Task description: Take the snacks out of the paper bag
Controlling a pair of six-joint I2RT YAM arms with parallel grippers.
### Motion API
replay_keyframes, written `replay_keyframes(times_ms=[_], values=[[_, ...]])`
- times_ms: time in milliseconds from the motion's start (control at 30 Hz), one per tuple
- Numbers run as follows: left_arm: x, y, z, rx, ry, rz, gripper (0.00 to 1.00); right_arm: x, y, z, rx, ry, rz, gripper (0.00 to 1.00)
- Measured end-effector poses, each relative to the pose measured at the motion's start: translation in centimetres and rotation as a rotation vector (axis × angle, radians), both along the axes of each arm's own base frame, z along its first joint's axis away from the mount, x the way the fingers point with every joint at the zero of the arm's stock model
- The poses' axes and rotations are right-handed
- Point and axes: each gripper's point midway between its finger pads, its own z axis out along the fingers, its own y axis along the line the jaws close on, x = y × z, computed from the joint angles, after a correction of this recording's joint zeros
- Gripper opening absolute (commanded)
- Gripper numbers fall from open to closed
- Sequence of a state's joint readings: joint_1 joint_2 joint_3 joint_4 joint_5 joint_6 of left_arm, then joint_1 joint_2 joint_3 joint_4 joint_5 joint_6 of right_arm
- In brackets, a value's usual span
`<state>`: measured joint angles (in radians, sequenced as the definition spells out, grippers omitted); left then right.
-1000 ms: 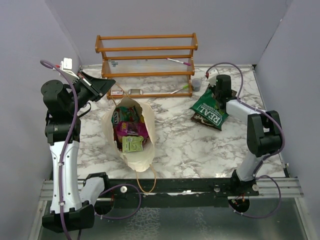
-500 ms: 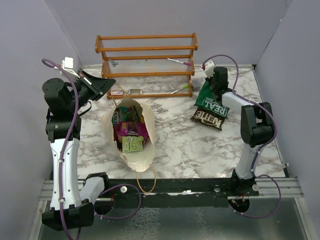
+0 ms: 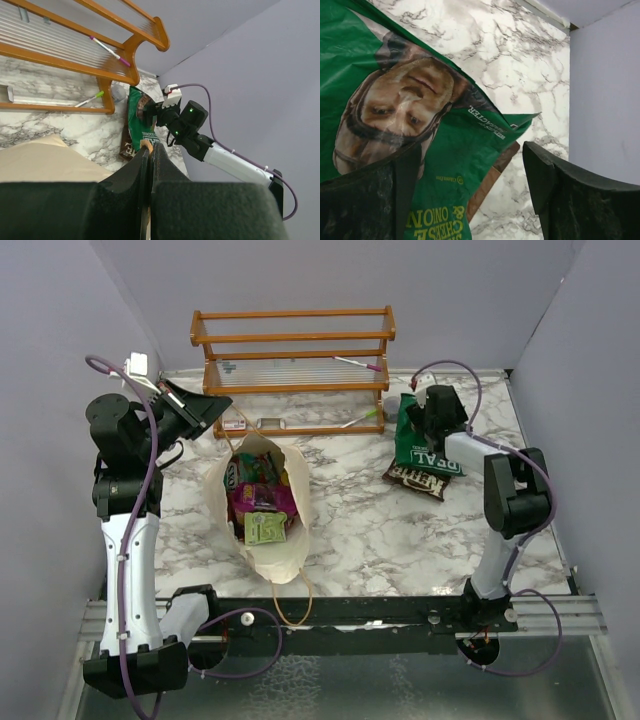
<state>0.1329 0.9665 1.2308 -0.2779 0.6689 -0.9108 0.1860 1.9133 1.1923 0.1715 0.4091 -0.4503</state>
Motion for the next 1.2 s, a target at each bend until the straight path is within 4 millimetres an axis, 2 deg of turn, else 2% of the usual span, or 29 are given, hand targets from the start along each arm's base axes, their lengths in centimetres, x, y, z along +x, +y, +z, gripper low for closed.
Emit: replay_keyframes(times_ms=[100, 167, 233, 333, 400, 500, 600, 667, 733, 800, 900, 967, 1067, 1100, 1200], values=[[0.0, -0.1, 0.2, -0.006, -0.006, -0.007, 0.0, -0.8, -0.2, 1.6, 0.046, -0.023, -0.037, 0.85], [-0.1, -0.2, 0.1, -0.011, -0.006, -0.013, 0.0, -1.4, 0.0, 4.0, 0.106, -0.065, -0.061, 0.85], [-0.2, -0.3, -0.2, -0.014, 0.0, -0.017, 0.0, -2.4, 0.6, 7.2, 0.206, -0.125, -0.07, 0.87], [-0.3, -0.3, -0.7, -0.017, 0.008, -0.02, 0.0, -4.0, 3.0, 11.5, 0.394, -0.221, 0.021, 0.89], [-0.4, -0.3, -0.8, -0.017, 0.011, -0.02, 0.0, -5.8, 4.6, 12.6, 0.493, -0.246, 0.099, 0.89], [-0.5, -0.4, -0.8, -0.016, 0.008, -0.022, 0.0, -9.0, 7.5, 12.2, 0.656, -0.223, 0.216, 0.89], [-0.6, -0.4, -0.8, -0.012, 0.006, -0.022, 0.0, -11.8, 10.3, 9.8, 0.795, -0.136, 0.316, 0.89], [-0.6, -0.4, -0.8, -0.011, 0.004, -0.022, 0.0, -14.4, 12.1, 7.4, 0.857, -0.061, 0.383, 0.88], [-0.6, -0.4, -0.8, -0.01, 0.003, -0.021, 0.0, -17.0, 13.8, 5.0, 0.887, 0.015, 0.437, 0.87], [-0.6, -0.4, -0.8, -0.01, 0.003, -0.021, 0.0, -19.4, 15.8, 3.5, 0.897, 0.079, 0.504, 0.85], [-0.6, -0.4, -0.8, -0.009, 0.003, -0.021, 0.0, -22.2, 18.7, 2.9, 0.904, 0.138, 0.621, 0.85], [-0.6, -0.3, -0.8, -0.006, 0.002, -0.022, 0.0, -24.5, 21.0, 3.4, 0.878, 0.151, 0.743, 0.85], [-0.6, -0.3, -0.9, -0.002, 0.003, -0.022, 0.0, -27.6, 24.2, 5.5, 0.823, 0.131, 0.938, 0.85], [-0.7, -0.3, -0.9, -0.001, 0.004, -0.022, 0.0, -29.0, 25.4, 6.7, 0.793, 0.119, 1.02, 0.85], [-0.7, -0.3, -0.9, 0.002, 0.0, -0.022, 0.0, -31.2, 28.2, 10.8, 0.727, 0.058, 1.201, 0.85]])
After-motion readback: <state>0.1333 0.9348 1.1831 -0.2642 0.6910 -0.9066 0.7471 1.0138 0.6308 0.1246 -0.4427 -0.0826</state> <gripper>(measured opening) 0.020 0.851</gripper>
